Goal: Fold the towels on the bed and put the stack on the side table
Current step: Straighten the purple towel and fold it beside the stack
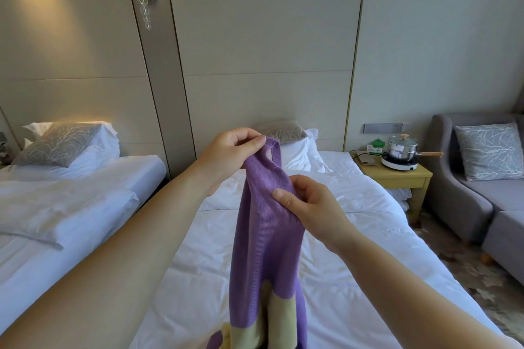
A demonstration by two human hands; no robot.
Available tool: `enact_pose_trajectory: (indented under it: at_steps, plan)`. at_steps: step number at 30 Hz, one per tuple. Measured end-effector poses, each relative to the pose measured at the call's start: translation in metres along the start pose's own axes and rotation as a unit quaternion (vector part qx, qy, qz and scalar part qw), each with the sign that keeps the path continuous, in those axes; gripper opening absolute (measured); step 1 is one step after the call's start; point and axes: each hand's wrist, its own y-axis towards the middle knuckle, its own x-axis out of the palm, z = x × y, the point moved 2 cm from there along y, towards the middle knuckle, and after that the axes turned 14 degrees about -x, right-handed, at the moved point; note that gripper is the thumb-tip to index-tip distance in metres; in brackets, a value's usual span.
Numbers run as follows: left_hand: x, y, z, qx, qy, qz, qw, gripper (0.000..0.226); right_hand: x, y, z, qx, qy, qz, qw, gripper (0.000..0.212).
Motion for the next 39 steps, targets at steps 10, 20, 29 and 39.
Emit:
enact_pose_trajectory:
  at_steps: [10,20,29,39]
  plan:
    - [-0.008,-0.011,0.009,0.006,0.039,-0.058,0.997,0.029,-0.012,0.011,0.006,0.060,-0.015,-0.037,0.997,0.018]
    - [-0.004,-0.002,0.009,0.036,0.121,-0.006,0.992,0.011,-0.016,0.007,-0.003,-0.003,0.034,-0.034,0.999,0.020]
    - [-0.018,0.014,0.044,0.140,-0.075,0.179,0.971,0.012,-0.017,-0.016,0.012,0.088,0.080,-0.130,0.984,0.034]
    - [-0.095,0.010,-0.009,0.050,-0.097,0.343,0.933,0.038,-0.071,0.022,-0.014,0.061,-0.024,-0.039,0.997,0.041]
